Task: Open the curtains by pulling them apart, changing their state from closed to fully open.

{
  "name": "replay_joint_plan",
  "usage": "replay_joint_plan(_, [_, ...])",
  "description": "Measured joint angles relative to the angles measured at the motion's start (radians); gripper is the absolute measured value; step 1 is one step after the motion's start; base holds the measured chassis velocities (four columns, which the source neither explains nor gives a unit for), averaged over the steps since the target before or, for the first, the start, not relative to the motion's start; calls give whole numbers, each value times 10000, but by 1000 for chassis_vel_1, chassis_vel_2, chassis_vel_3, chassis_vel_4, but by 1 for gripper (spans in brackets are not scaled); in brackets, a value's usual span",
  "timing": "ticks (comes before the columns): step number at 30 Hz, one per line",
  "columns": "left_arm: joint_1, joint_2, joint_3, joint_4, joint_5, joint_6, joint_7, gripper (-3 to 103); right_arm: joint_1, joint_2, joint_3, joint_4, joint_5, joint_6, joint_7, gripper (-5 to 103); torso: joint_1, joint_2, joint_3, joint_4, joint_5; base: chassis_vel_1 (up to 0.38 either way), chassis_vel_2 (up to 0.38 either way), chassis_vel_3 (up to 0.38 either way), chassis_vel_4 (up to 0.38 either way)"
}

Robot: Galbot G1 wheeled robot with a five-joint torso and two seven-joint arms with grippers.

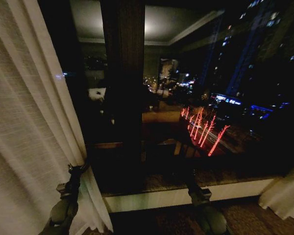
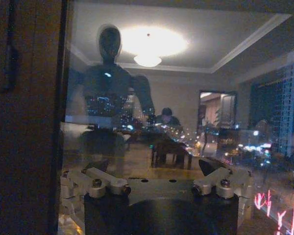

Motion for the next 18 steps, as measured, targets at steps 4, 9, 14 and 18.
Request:
replay_joint_plan(4, [83,-47,-28,-18,-76,-201,118,53,0,0,0,0,0,0,0,100,0,0,0,0,0,0,0,0,0])
replay_joint_plan(9, [140,-101,-41,-70,-215,-231,117,31,0,0,0,0,0,0,0,100,0,0,0,0,1,0,0,0,0])
replay_joint_plan(14, [196,-182,-48,-179,-147,-138,-100,15,0,0,0,0,0,0,0,100,-1,0,0,0,1,0,0,0,0])
replay_joint_plan(18, [280,-224,-47,-248,-66,-117,-152,2,0,0,0,0,0,0,0,100,0,0,-1,0,2,0,0,0,0])
